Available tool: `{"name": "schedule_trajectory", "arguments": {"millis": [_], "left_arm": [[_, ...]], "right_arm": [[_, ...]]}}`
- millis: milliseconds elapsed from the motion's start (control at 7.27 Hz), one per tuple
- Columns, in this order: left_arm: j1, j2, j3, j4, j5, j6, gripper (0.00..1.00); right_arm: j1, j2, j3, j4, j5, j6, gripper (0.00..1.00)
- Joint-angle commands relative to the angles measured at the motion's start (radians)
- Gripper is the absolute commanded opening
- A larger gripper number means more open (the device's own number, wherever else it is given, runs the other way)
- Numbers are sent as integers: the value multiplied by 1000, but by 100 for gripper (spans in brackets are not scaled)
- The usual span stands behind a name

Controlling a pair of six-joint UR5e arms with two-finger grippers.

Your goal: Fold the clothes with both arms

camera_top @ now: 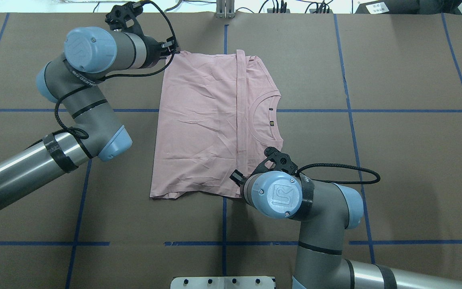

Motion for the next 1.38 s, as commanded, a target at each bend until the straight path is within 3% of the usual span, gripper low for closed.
{"name": "schedule_trajectory", "arguments": {"millis": [0,138,413,688,825,1238], "left_arm": [[32,98,-143,38,-23,-77,51],[75,138,-230,114,-14,-125,52],[194,326,-437,141,33,-194,54],[378,345,-484,319,136,-304,58],[429,341,-485,372,144,-367,58],[491,339,-537,510,144,-421,60]], "right_arm": [[-15,-40,121,-80,2,0,0],[-20,-50,152,-103,2,0,0],[-20,-57,159,-104,2,0,0],[-20,-57,159,-104,0,0,0],[-21,-57,157,-104,0,0,0],[-21,-53,159,-104,0,0,0]]}}
